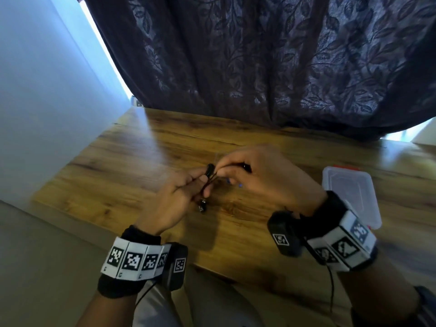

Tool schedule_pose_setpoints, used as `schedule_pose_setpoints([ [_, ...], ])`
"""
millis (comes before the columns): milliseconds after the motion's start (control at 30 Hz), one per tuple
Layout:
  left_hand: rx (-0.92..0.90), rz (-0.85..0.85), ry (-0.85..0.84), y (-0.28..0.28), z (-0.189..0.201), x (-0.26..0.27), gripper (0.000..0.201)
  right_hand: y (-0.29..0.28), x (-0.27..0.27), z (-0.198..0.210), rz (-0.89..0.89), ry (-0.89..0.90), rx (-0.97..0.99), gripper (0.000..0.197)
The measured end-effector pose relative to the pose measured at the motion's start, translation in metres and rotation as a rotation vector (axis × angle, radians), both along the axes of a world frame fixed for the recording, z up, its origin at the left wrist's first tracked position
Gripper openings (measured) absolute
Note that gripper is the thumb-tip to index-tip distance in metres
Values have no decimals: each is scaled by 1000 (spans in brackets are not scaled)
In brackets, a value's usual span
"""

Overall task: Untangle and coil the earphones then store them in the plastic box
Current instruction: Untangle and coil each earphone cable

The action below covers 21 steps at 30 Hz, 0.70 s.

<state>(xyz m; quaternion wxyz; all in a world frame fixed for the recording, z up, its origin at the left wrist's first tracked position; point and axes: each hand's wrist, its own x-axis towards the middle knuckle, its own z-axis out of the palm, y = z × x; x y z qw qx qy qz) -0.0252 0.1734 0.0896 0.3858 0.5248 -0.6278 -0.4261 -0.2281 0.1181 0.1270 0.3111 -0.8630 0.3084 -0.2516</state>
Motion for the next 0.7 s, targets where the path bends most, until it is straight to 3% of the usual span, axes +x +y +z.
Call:
schedule_pose_setpoints([
  [200, 86, -56, 356, 5, 5, -4, 39, -38, 6, -16, 1, -249, 30, 14],
  [400, 69, -90, 744, 4, 5, -3, 35, -10, 29, -59, -14, -589, 402, 20],
  [567, 94, -11, 894, 3, 1, -3, 37, 11, 42, -73, -11, -639, 560, 34],
  [700, 74, 85, 853, 3, -2, -8, 35, 20, 45, -70, -142, -465, 367, 28],
])
